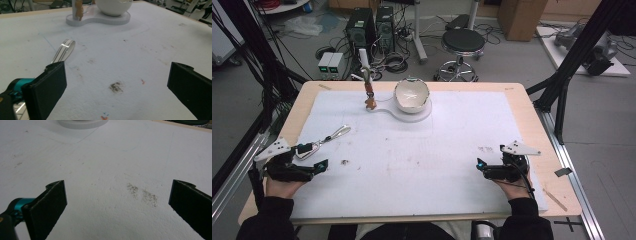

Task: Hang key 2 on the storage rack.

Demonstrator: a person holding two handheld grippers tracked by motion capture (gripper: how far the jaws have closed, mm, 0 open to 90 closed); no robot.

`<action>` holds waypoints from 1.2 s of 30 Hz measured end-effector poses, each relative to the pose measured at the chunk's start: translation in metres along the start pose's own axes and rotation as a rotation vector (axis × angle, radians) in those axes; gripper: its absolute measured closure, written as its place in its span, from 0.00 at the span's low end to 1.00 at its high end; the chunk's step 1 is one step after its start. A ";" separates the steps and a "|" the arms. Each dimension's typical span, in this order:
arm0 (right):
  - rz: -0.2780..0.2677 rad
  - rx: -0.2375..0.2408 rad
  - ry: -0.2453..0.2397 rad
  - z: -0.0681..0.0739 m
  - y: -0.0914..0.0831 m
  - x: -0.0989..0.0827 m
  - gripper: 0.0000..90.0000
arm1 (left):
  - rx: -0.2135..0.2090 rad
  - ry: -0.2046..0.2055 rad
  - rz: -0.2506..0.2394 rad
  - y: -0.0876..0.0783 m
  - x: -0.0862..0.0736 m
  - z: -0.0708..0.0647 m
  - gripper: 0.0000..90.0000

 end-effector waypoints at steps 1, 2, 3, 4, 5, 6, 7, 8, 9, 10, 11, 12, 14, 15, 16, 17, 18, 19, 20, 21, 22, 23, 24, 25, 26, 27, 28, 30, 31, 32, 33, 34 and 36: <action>0.000 -0.003 -0.003 0.000 -0.001 0.000 0.01 | 0.005 -0.001 -0.002 0.000 0.001 0.002 0.03; -0.003 -0.005 -0.003 -0.001 -0.001 0.000 0.01 | 0.011 -0.003 -0.001 0.001 0.002 0.004 0.03; -0.003 -0.005 -0.003 -0.001 -0.001 0.000 0.01 | 0.019 -0.004 0.004 0.001 0.004 0.006 0.03; -0.002 -0.004 0.003 0.000 -0.002 -0.001 0.01 | 0.026 0.000 0.005 0.001 0.005 0.007 0.03; 0.001 -0.007 0.003 0.000 -0.002 -0.001 0.01 | 0.028 0.006 0.005 0.001 0.006 0.008 0.03; 0.010 -0.016 -0.002 0.000 -0.002 -0.001 0.01 | 0.031 0.017 0.007 0.001 0.010 0.008 0.03; 0.010 -0.016 -0.002 0.000 -0.002 -0.001 0.01 | 0.030 0.022 0.010 0.001 0.012 0.008 0.03; 0.016 -0.010 -0.006 0.001 -0.001 -0.002 0.01 | 0.029 0.027 0.009 0.001 0.015 0.008 0.03; 0.016 -0.010 -0.006 0.001 -0.001 -0.002 0.01 | 0.026 0.027 -0.001 0.001 0.017 0.009 0.03; 0.025 -0.014 -0.017 0.002 0.000 -0.002 0.01 | 0.025 0.027 -0.005 0.001 0.019 0.010 0.03; 0.029 -0.013 -0.017 0.002 0.000 -0.002 0.01 | 0.028 0.028 0.000 0.002 0.021 0.011 0.03; 0.029 -0.012 -0.013 0.003 0.000 -0.001 0.01 | 0.029 0.031 -0.005 0.003 0.022 0.012 0.03; 0.026 -0.010 -0.019 0.003 0.000 -0.001 0.01 | 0.032 0.031 0.004 0.005 0.025 0.014 0.03; 0.026 -0.010 -0.019 0.003 0.000 -0.001 0.01 | 0.033 0.028 0.009 0.006 0.025 0.015 0.03; 0.029 -0.013 -0.023 0.003 0.000 -0.001 0.01 | 0.037 0.021 0.019 0.007 0.026 0.016 0.03; 0.031 -0.019 -0.025 0.004 0.000 -0.001 0.01 | 0.042 0.013 0.027 0.008 0.027 0.017 0.03; 0.032 -0.024 -0.028 0.004 0.000 -0.001 0.01 | 0.042 0.008 0.031 0.009 0.028 0.018 0.03; 0.031 -0.019 -0.024 0.004 0.000 -0.002 0.01 | 0.041 0.002 0.028 0.009 0.029 0.020 0.03; 0.032 -0.019 -0.025 0.003 0.000 -0.002 0.01 | 0.044 -0.001 0.028 0.010 0.030 0.021 0.03; 0.034 -0.019 -0.020 0.003 0.000 -0.002 0.01 | 0.046 -0.007 0.027 0.010 0.030 0.021 0.03; 0.031 -0.021 -0.022 0.003 0.000 -0.002 0.01 | 0.050 -0.011 0.030 0.011 0.031 0.023 0.03; 0.031 -0.021 -0.022 0.003 0.000 -0.002 0.01 | 0.052 -0.018 0.034 0.011 0.032 0.025 0.03; 0.032 -0.019 -0.022 0.003 0.000 -0.002 0.01 | 0.057 -0.024 0.040 0.012 0.032 0.026 0.03; 0.033 -0.016 -0.020 0.003 0.000 -0.002 0.01 | 0.060 -0.025 0.048 0.012 0.033 0.028 0.03; 0.034 -0.016 -0.021 0.003 0.000 -0.003 0.01 | 0.063 -0.027 0.056 0.013 0.033 0.029 0.03; 0.032 -0.014 -0.022 0.003 0.000 -0.003 0.01 | 0.066 -0.022 0.067 0.014 0.035 0.029 0.03; 0.034 -0.011 -0.021 0.004 0.000 -0.003 0.01 | 0.072 -0.018 0.073 0.015 0.036 0.029 0.03; 0.039 -0.007 -0.022 0.005 0.001 -0.003 0.01 | 0.083 -0.004 0.088 0.017 0.038 0.030 0.03; 0.037 -0.005 -0.027 0.005 0.002 -0.003 0.01 | 0.087 -0.003 0.099 0.018 0.039 0.030 0.03; 0.040 0.000 -0.020 0.005 0.002 -0.003 0.01 | 0.086 -0.001 0.115 0.020 0.040 0.031 0.03; 0.041 0.000 -0.025 0.005 0.003 -0.004 0.01 | 0.088 0.002 0.128 0.021 0.041 0.032 0.03; 0.044 0.003 -0.021 0.006 0.003 -0.004 0.01 | 0.091 0.003 0.136 0.022 0.043 0.034 0.03; 0.047 0.007 -0.024 0.006 0.004 -0.005 0.01 | 0.097 -0.009 0.150 0.025 0.045 0.039 0.03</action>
Point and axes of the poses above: each handheld gripper's, and its own axes: y roughly forward along the jaws, x roughly out of its top, z roughly to its left, the point moved 1 cm from there along y, roughly forward along the jaws, and after that the axes turned 14 degrees about -y, right-handed, at the moved point
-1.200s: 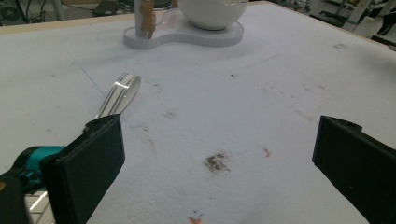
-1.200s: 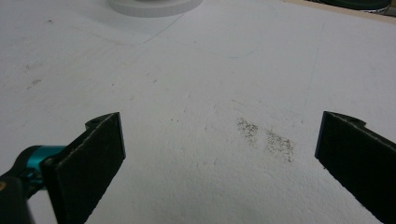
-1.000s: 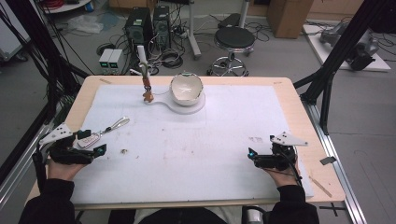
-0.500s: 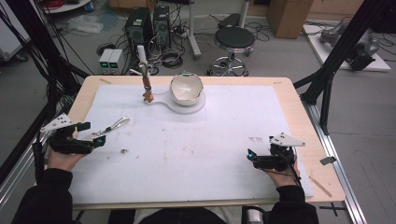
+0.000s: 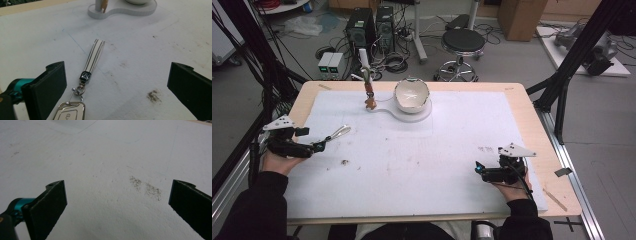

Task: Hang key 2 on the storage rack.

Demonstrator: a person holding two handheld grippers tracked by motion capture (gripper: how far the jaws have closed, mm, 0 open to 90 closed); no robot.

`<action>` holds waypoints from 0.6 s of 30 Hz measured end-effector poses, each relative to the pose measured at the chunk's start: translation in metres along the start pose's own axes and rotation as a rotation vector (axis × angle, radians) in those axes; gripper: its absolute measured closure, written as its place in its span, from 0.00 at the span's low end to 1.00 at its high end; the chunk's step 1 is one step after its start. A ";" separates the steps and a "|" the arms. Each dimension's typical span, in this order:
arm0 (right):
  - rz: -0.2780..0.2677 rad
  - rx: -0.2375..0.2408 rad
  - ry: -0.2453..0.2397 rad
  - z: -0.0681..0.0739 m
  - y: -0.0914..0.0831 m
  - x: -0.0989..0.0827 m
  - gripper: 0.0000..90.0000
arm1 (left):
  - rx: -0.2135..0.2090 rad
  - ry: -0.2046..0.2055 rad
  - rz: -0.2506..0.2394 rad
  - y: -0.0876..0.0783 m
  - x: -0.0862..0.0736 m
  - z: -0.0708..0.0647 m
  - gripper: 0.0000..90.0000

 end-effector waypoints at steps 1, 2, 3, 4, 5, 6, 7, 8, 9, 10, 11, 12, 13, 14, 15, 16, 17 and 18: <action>0.000 0.000 0.000 0.000 0.000 0.000 0.01 | 0.000 0.000 0.000 0.000 0.000 0.000 0.03; 0.001 0.001 0.002 0.000 0.000 0.000 0.01 | 0.008 0.000 0.022 0.002 0.001 0.002 0.03; 0.000 0.003 0.003 0.000 0.000 0.000 0.01 | 0.019 0.015 0.051 0.005 0.002 0.003 0.03; 0.001 0.003 0.006 0.000 0.000 0.000 0.01 | 0.022 0.018 0.064 0.007 0.003 0.004 0.03; -0.002 0.002 0.007 0.000 0.000 -0.001 0.01 | 0.027 0.019 0.083 0.009 0.005 0.005 0.03; 0.000 0.001 0.006 -0.001 0.000 -0.001 0.01 | 0.026 0.013 0.092 0.012 0.006 0.007 0.03; 0.001 0.002 0.008 -0.001 0.000 -0.001 0.01 | 0.021 0.002 0.100 0.014 0.006 0.009 0.03; 0.003 0.001 0.008 -0.001 0.001 -0.001 0.01 | 0.021 -0.009 0.111 0.017 0.006 0.012 0.03; 0.003 0.001 0.006 -0.001 0.001 -0.002 0.01 | 0.024 -0.019 0.126 0.020 0.005 0.014 0.03; 0.005 0.002 0.009 -0.001 0.001 -0.002 0.01 | 0.027 -0.025 0.147 0.024 0.004 0.016 0.03; 0.005 0.002 0.009 -0.001 0.001 -0.002 0.01 | 0.029 -0.032 0.162 0.027 0.003 0.018 0.03; 0.006 0.001 0.007 -0.001 0.001 -0.002 0.01 | 0.032 -0.038 0.175 0.031 0.002 0.020 0.03; 0.006 0.001 0.007 -0.001 0.001 -0.002 0.01 | 0.030 -0.046 0.183 0.034 0.002 0.020 0.03; 0.010 0.002 0.007 -0.001 0.001 -0.002 0.01 | 0.035 -0.038 0.206 0.040 0.002 0.020 0.03; 0.011 0.001 0.005 -0.001 0.002 -0.002 0.01 | 0.035 -0.038 0.206 0.040 0.002 0.020 0.03; 0.012 -0.001 0.000 -0.001 0.002 -0.002 0.01 | 0.036 -0.037 0.208 0.043 0.002 0.020 0.03; 0.016 0.004 0.006 0.000 0.002 -0.002 0.01 | 0.053 -0.020 0.240 0.048 0.005 0.021 0.03; 0.016 0.004 0.006 0.000 0.002 -0.002 0.01 | 0.053 -0.020 0.240 0.048 0.005 0.021 0.03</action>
Point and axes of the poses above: each handheld gripper's, and its own axes: y roughly forward along the jaws, x roughly out of its top, z roughly to its left, the point moved 1 cm from there along y, roughly forward along the jaws, and after that the axes turned 14 degrees about -y, right-handed, at the moved point
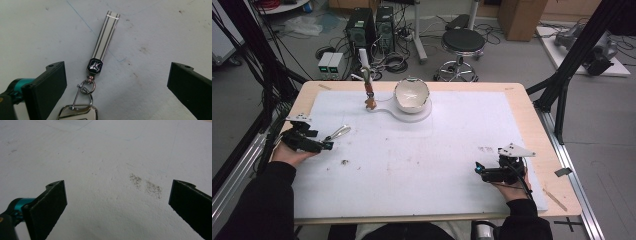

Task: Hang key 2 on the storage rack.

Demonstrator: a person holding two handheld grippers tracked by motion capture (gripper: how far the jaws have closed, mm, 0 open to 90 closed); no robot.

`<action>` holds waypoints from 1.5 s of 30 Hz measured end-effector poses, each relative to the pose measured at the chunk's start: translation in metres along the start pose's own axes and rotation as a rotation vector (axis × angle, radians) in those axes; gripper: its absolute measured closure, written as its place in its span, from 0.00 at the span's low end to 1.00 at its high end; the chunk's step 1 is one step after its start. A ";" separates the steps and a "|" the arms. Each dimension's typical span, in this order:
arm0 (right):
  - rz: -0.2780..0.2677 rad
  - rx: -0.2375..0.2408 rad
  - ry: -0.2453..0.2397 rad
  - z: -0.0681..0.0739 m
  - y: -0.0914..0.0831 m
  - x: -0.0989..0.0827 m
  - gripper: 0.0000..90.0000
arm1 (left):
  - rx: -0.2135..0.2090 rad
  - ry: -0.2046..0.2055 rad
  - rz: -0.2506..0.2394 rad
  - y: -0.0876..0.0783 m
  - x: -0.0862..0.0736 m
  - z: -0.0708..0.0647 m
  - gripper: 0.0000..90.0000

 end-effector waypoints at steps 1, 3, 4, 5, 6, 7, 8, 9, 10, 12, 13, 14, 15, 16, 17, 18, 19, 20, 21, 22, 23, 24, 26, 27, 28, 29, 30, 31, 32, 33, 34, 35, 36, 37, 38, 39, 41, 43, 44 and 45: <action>-0.003 -0.001 -0.008 0.000 0.001 0.000 0.01 | 0.006 0.006 0.010 0.003 0.004 -0.001 0.03; 0.002 0.000 -0.012 0.001 0.001 0.001 0.01 | 0.010 0.015 0.001 0.005 0.009 -0.004 0.03; 0.002 0.004 -0.012 0.002 0.002 0.001 0.01 | 0.003 0.008 0.007 0.006 0.012 -0.003 0.03; 0.001 0.003 -0.011 0.002 0.002 0.002 0.01 | 0.007 0.009 0.014 0.008 0.013 -0.003 0.03; 0.001 0.004 -0.013 0.001 0.002 0.001 0.01 | 0.012 0.011 0.027 0.010 0.014 -0.003 0.03; 0.001 0.004 -0.013 0.001 0.002 0.001 0.01 | 0.024 0.020 0.053 0.014 0.017 -0.003 0.03; 0.002 0.002 -0.013 0.001 0.002 0.001 0.01 | 0.029 0.025 0.060 0.016 0.018 -0.003 0.03; 0.002 0.002 -0.013 0.001 0.002 0.001 0.01 | 0.030 0.021 0.065 0.018 0.020 -0.002 0.03; 0.002 0.000 -0.013 0.000 0.002 0.001 0.01 | 0.032 0.023 0.069 0.020 0.021 -0.001 0.09; 0.000 0.000 -0.011 0.000 0.002 0.001 0.01 | 0.030 0.013 0.065 0.023 0.023 0.000 0.10; -0.002 -0.001 -0.009 0.000 0.002 0.001 0.01 | 0.034 0.014 0.079 0.025 0.024 0.000 0.10; -0.002 -0.002 -0.007 0.000 0.001 0.001 0.01 | 0.038 0.021 0.095 0.028 0.025 0.000 0.10; -0.002 -0.002 -0.007 0.000 0.001 0.001 0.01 | 0.043 0.028 0.103 0.030 0.027 -0.002 0.10; -0.001 -0.002 -0.007 0.000 0.002 0.001 0.01 | 0.040 0.034 0.103 0.033 0.029 -0.004 0.11; 0.000 -0.001 -0.007 0.000 0.002 0.001 0.01 | 0.038 0.045 0.108 0.034 0.032 -0.006 0.11; 0.001 -0.001 -0.011 0.000 0.002 0.001 0.01 | 0.037 0.049 0.104 0.036 0.035 -0.008 0.12; 0.002 0.001 -0.010 0.000 0.002 0.001 0.01 | 0.030 0.050 0.107 0.038 0.037 -0.009 0.13; -0.002 -0.002 -0.013 0.001 0.002 0.001 0.01 | 0.035 0.047 0.115 0.041 0.039 -0.010 0.16; -0.002 -0.002 -0.013 0.001 0.002 0.002 0.01 | 0.046 0.049 0.134 0.045 0.041 -0.010 0.18; -0.001 -0.003 -0.014 0.001 0.001 0.002 0.01 | 0.046 0.049 0.134 0.045 0.041 -0.010 0.20; -0.001 -0.003 -0.014 0.001 0.001 0.002 0.01 | 0.053 0.047 0.136 0.046 0.042 -0.009 0.20; -0.001 -0.003 -0.014 0.002 0.000 0.002 0.01 | 0.062 0.043 0.126 0.046 0.043 -0.009 0.25; -0.003 -0.002 -0.011 0.002 0.000 0.001 0.01 | 0.071 0.039 0.121 0.047 0.043 -0.009 0.32; -0.001 -0.003 -0.011 0.002 0.000 0.001 0.01 | 0.105 0.052 0.122 0.047 0.044 -0.009 0.37; -0.001 -0.003 -0.011 0.002 0.000 0.001 0.01 | 0.105 0.052 0.122 0.047 0.044 -0.009 0.42; -0.001 -0.002 -0.012 0.002 0.000 0.001 0.01 | 0.122 0.052 0.119 0.047 0.043 -0.009 0.42; -0.001 -0.004 -0.015 0.002 0.000 0.000 0.01 | 0.130 0.055 0.115 0.048 0.043 -0.009 0.46; -0.001 -0.007 -0.016 0.002 -0.001 0.000 0.01 | 0.145 0.061 0.106 0.048 0.043 -0.010 0.49; -0.002 -0.006 -0.012 0.002 -0.001 0.000 0.01 | 0.162 0.067 0.100 0.048 0.044 -0.010 0.54; -0.006 -0.011 -0.015 0.001 -0.002 0.000 0.01 | 0.168 0.064 0.094 0.048 0.044 -0.010 0.59; -0.007 -0.011 -0.011 0.001 -0.002 0.000 0.01 | 0.168 0.059 0.091 0.047 0.044 -0.010 0.65; -0.004 -0.009 -0.009 0.002 -0.003 0.000 0.01 | 0.156 0.056 0.094 0.047 0.044 -0.010 0.80; -0.004 -0.009 -0.009 0.002 -0.003 0.000 0.01 | 0.158 0.057 0.099 0.046 0.044 -0.010 0.80; -0.004 -0.005 -0.012 0.002 -0.002 0.000 0.01 | 0.162 0.044 0.102 0.046 0.045 -0.009 0.82; -0.004 -0.005 -0.012 0.002 -0.002 0.000 0.01 | 0.161 0.028 0.105 0.045 0.045 -0.008 0.82; -0.004 -0.003 -0.015 0.002 -0.002 0.000 0.01 | 0.166 0.025 0.116 0.043 0.045 -0.008 0.82; -0.008 -0.007 -0.017 0.001 -0.002 0.000 0.01 | 0.170 0.022 0.124 0.040 0.045 -0.008 0.83; -0.011 -0.008 -0.018 0.001 -0.002 0.000 0.01 | 0.171 0.022 0.105 0.033 0.046 -0.009 0.83; -0.020 -0.009 -0.014 0.000 -0.002 0.000 0.01 | 0.161 0.026 0.082 0.027 0.047 -0.010 0.83; -0.022 -0.006 -0.012 0.000 -0.002 0.000 0.01 | 0.155 0.030 0.061 0.022 0.049 -0.012 0.83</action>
Point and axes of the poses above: each handheld gripper's, and its own axes: y roughly forward along the jaws, x roughly out of its top, z roughly to its left, the point moved 1 cm from there along y, roughly forward along the jaws, and after that the axes turned 14 degrees about -y, right-handed, at the moved point
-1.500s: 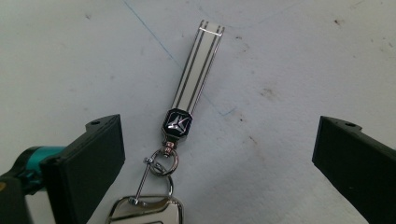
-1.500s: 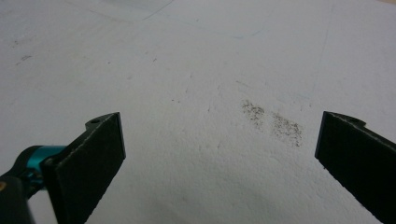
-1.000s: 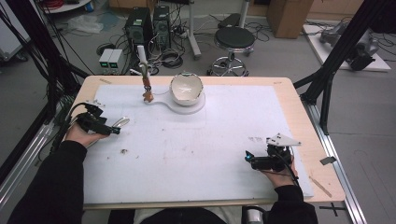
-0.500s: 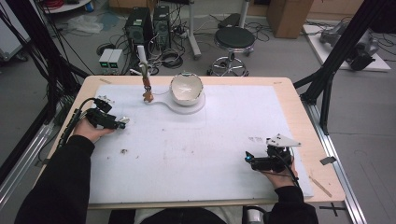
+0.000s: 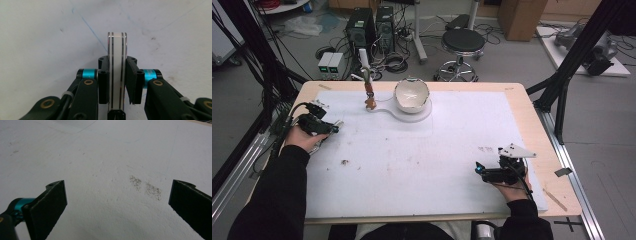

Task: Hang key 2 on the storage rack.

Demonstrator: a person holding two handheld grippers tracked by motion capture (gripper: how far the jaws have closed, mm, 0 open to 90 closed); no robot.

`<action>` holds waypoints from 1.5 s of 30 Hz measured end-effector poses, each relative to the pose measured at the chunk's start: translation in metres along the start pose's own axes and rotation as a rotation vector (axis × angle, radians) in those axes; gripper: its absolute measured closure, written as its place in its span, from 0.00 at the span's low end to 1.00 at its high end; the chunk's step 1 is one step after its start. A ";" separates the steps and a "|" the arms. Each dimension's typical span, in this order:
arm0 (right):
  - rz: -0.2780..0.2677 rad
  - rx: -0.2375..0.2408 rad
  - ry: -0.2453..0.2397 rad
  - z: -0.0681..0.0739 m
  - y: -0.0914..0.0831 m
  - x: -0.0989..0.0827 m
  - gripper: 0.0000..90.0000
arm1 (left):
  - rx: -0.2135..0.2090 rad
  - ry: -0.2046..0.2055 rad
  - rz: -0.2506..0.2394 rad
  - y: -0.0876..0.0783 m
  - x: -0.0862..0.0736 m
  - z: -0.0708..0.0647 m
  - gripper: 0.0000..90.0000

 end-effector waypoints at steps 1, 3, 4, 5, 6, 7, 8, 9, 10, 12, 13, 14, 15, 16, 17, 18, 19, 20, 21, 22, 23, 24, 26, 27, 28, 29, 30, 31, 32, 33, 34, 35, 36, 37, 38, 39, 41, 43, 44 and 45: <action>-0.003 0.004 0.001 0.000 0.000 0.000 0.01 | -0.009 -0.007 -0.025 -0.006 0.001 -0.001 0.83; -0.004 0.005 0.000 0.000 0.000 0.000 0.01 | -0.027 -0.019 -0.058 -0.017 0.002 -0.001 0.83; -0.005 0.005 0.000 0.001 -0.001 -0.001 0.01 | -0.028 -0.018 -0.067 -0.023 0.003 -0.001 0.83; -0.012 0.009 0.003 0.001 -0.002 -0.001 0.01 | -0.032 -0.026 -0.079 -0.028 0.003 -0.001 0.83; -0.012 0.009 0.003 0.001 -0.002 -0.001 0.01 | -0.033 -0.029 -0.080 -0.033 0.002 -0.001 0.83; -0.016 0.009 0.002 0.001 -0.003 -0.001 0.01 | -0.036 -0.035 -0.083 -0.037 0.002 -0.001 0.83; -0.021 0.009 -0.004 0.000 -0.003 -0.002 0.01 | -0.035 -0.037 -0.085 -0.041 0.002 -0.001 0.83; -0.023 0.009 -0.002 0.000 -0.003 -0.002 0.01 | -0.033 -0.036 -0.090 -0.045 0.002 -0.001 0.83; -0.021 0.008 0.001 0.000 -0.003 -0.002 0.01 | -0.037 -0.039 -0.096 -0.048 0.002 -0.001 0.83; -0.025 0.009 0.000 0.000 -0.003 -0.002 0.01 | -0.045 -0.047 -0.109 -0.054 0.003 -0.002 0.83; -0.021 0.017 0.001 0.001 -0.002 -0.001 0.01 | -0.056 -0.047 -0.120 -0.059 0.005 -0.002 0.83; -0.021 0.017 0.001 0.001 -0.002 -0.001 0.01 | -0.056 -0.047 -0.120 -0.059 0.005 -0.002 0.83; -0.020 0.018 -0.007 0.002 0.000 0.000 0.01 | -0.059 -0.038 -0.148 -0.065 0.006 -0.004 0.83; -0.020 0.018 -0.007 0.002 0.000 0.000 0.01 | -0.059 -0.038 -0.148 -0.065 0.006 -0.004 0.83; -0.020 0.018 -0.009 0.003 0.000 0.000 0.01 | -0.059 -0.031 -0.162 -0.069 0.008 -0.006 0.83; -0.015 0.021 -0.008 0.003 0.000 0.000 0.01 | -0.062 -0.028 -0.174 -0.073 0.009 -0.007 0.83; -0.017 0.020 -0.013 0.003 0.000 0.000 0.01 | -0.066 -0.026 -0.191 -0.077 0.010 -0.009 0.83; -0.016 0.020 -0.014 0.003 0.000 0.000 0.01 | -0.068 -0.024 -0.206 -0.080 0.012 -0.010 0.83; -0.013 0.018 -0.012 0.003 0.000 0.000 0.01 | -0.071 -0.019 -0.218 -0.084 0.013 -0.011 0.83; -0.013 0.018 -0.012 0.003 0.000 -0.001 0.01 | -0.077 -0.017 -0.233 -0.087 0.015 -0.013 0.83; -0.016 0.019 -0.011 0.004 0.000 -0.001 0.01 | -0.084 -0.013 -0.245 -0.090 0.018 -0.015 0.83; -0.016 0.018 -0.012 0.003 0.000 -0.001 0.01 | -0.089 -0.008 -0.264 -0.092 0.019 -0.017 0.83; -0.016 0.018 -0.008 0.004 -0.001 -0.001 0.01 | -0.098 -0.005 -0.286 -0.097 0.024 -0.021 0.83; -0.016 0.019 -0.006 0.004 -0.001 -0.001 0.01 | -0.099 0.006 -0.289 -0.098 0.027 -0.023 0.83; -0.018 0.016 -0.009 0.003 -0.001 -0.001 0.01 | -0.097 0.016 -0.294 -0.100 0.030 -0.025 0.83; -0.015 0.015 -0.005 0.004 -0.001 -0.001 0.01 | -0.095 0.025 -0.303 -0.101 0.033 -0.028 0.83; -0.014 0.015 -0.007 0.004 -0.002 -0.001 0.01 | -0.093 0.039 -0.321 -0.103 0.035 -0.030 0.83; -0.017 0.017 -0.010 0.003 -0.002 -0.001 0.01 | -0.098 0.047 -0.333 -0.104 0.038 -0.033 0.83; -0.017 0.017 -0.010 0.003 -0.002 -0.001 0.01 | -0.097 0.057 -0.341 -0.105 0.040 -0.035 0.83; -0.018 0.016 -0.009 0.003 -0.002 -0.001 0.01 | -0.100 0.062 -0.352 -0.107 0.043 -0.037 0.83; -0.020 0.016 -0.009 0.004 -0.002 -0.001 0.01 | -0.100 0.071 -0.357 -0.108 0.046 -0.039 0.83; -0.021 0.017 -0.008 0.004 -0.002 -0.001 0.01 | -0.104 0.072 -0.361 -0.109 0.049 -0.041 0.83; -0.020 0.018 -0.013 0.004 -0.003 -0.001 0.01 | -0.104 0.074 -0.375 -0.110 0.052 -0.044 0.83; -0.020 0.018 -0.013 0.004 -0.003 -0.001 0.01 | -0.102 0.076 -0.376 -0.111 0.053 -0.045 0.83; -0.020 0.019 -0.013 0.004 -0.003 -0.001 0.01 | -0.107 0.079 -0.380 -0.112 0.056 -0.047 0.83; -0.020 0.020 -0.013 0.004 -0.003 -0.001 0.01 | -0.111 0.083 -0.385 -0.112 0.059 -0.050 0.83; -0.021 0.020 -0.006 0.004 -0.003 -0.001 0.01 | -0.115 0.088 -0.397 -0.112 0.063 -0.054 0.83; -0.025 0.019 -0.011 0.004 -0.003 -0.002 0.01 | -0.119 0.095 -0.410 -0.112 0.068 -0.058 0.83; -0.025 0.021 -0.007 0.004 -0.003 -0.002 0.01 | -0.121 0.094 -0.416 -0.111 0.071 -0.060 0.83; -0.025 0.021 -0.007 0.004 -0.003 -0.002 0.01 | -0.124 0.094 -0.418 -0.111 0.073 -0.061 0.83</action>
Point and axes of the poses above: each handheld gripper's, and its own axes: y roughly forward along the jaws, x roughly out of its top, z roughly to its left, the point moved 1 cm from there along y, roughly forward along the jaws, and after that the axes turned 14 degrees about -y, right-handed, at the moved point
